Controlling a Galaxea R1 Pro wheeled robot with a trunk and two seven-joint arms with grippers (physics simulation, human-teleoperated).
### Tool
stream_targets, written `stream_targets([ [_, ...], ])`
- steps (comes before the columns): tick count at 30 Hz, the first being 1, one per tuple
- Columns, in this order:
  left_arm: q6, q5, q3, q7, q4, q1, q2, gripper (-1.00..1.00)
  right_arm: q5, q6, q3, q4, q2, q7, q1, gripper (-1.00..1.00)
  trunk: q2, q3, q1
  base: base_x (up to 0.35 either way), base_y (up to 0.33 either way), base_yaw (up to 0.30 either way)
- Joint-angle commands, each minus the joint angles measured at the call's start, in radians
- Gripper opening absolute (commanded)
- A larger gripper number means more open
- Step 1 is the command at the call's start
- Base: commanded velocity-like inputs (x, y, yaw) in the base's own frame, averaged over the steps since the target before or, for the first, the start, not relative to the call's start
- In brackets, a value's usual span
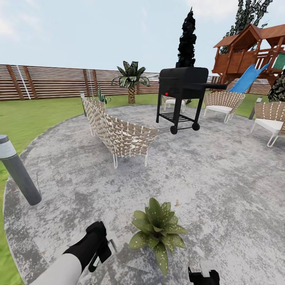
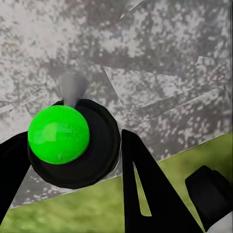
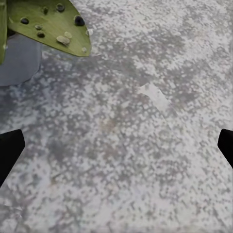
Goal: Pick up the pesticide atomizer in the garden and spray insectifuge to fully cover both potted plants in the garden.
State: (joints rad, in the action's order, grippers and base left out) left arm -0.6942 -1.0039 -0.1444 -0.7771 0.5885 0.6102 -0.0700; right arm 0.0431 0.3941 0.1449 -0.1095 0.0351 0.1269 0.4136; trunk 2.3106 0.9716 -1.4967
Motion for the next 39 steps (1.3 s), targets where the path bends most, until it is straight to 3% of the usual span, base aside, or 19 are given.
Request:
stream_targets([
  [1,-0.002,-0.009,-0.001,-0.008,0.002,0.001,-0.002,-1.00,0.004,0.002,0.009,0.001,0.000,0.005,0.001,1.00,0.000,0.001,0.000,-0.004,0.002,0.000],
  [7,-0.002,-0.011,-0.003,-0.014,0.018,0.019,-0.007,-1.00,0.004,0.002,0.009,0.001,0.000,0.005,0.001,1.00,0.000,0.001,0.000,0.000,0.000,0.000],
  [15,-0.001,-0.008,-0.005,-0.012,0.002,0.004,0.033,-1.00,0.004,0.002,0.009,0.001,0.000,0.005,0.001,1.00,0.000,0.001,0.000,0.000,0.000,0.000],
  [24,0.005,0.000,0.000,-0.010,-0.018,0.003,0.001,-1.00,0.004,0.003,0.009,0.001,0.000,0.005,0.001,1.00,0.000,0.001,0.000,0.000,0.000,0.000],
  [28,0.005,-0.007,0.000,-0.008,-0.012,0.003,-0.026,-1.00,0.004,0.003,0.009,0.001,0.000,0.005,0.001,1.00,0.000,0.001,0.000,0.000,0.020,-0.017],
  [39,0.004,-0.009,0.002,0.021,-0.007,0.003,-0.027,-1.00,0.004,0.003,0.009,0.001,0.000,0.005,0.001,1.00,0.000,0.001,0.000,-0.039,0.212,-0.255],
])
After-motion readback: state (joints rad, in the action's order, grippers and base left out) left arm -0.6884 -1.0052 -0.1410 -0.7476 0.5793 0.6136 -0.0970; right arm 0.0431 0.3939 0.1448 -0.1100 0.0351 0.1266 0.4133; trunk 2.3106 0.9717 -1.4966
